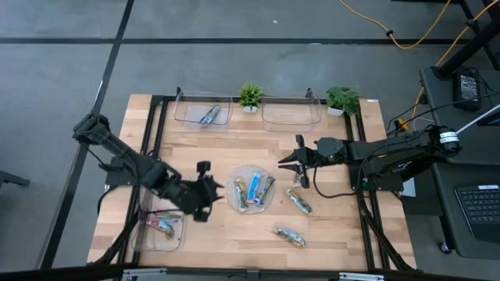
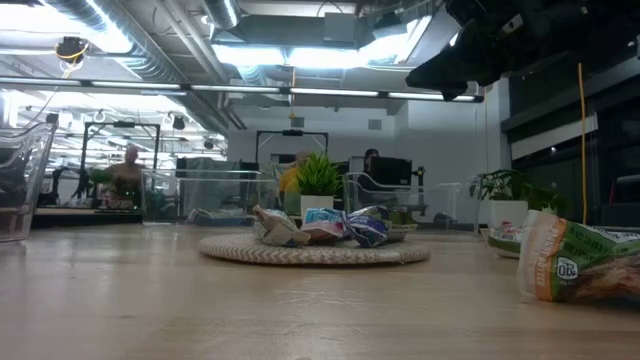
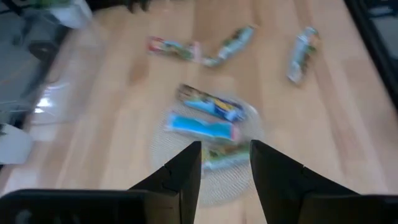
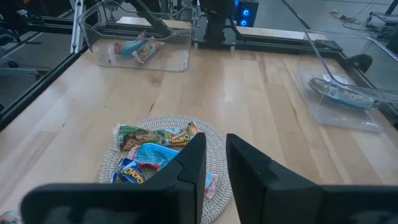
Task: Pick and place Granola Bars by type
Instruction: Put the yellow granola bar into the top right transparent bin
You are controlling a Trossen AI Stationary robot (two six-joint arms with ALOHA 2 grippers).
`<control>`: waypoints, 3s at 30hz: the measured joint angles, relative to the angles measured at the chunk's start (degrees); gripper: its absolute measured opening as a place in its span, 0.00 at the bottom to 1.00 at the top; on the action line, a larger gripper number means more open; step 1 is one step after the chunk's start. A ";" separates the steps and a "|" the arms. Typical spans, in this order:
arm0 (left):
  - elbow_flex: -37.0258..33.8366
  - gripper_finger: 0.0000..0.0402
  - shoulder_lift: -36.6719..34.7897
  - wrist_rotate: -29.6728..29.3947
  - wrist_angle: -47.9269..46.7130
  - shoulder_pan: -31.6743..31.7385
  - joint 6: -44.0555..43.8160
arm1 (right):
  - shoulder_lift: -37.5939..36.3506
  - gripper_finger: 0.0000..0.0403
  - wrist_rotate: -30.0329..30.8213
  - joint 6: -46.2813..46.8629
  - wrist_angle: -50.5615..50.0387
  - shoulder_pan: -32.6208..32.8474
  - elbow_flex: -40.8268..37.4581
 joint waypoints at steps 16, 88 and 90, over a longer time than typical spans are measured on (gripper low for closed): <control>0.00 0.32 0.03 15.97 5.61 9.63 14.31 | 0.04 0.17 0.01 0.09 0.00 0.00 -0.01; -11.23 0.42 21.24 4.49 26.33 2.87 1.81 | 0.07 0.17 1.05 -1.46 -0.03 -0.05 0.00; -11.23 0.45 21.27 4.48 26.96 2.85 1.99 | 0.07 0.17 1.05 -1.46 -0.02 -0.07 -0.01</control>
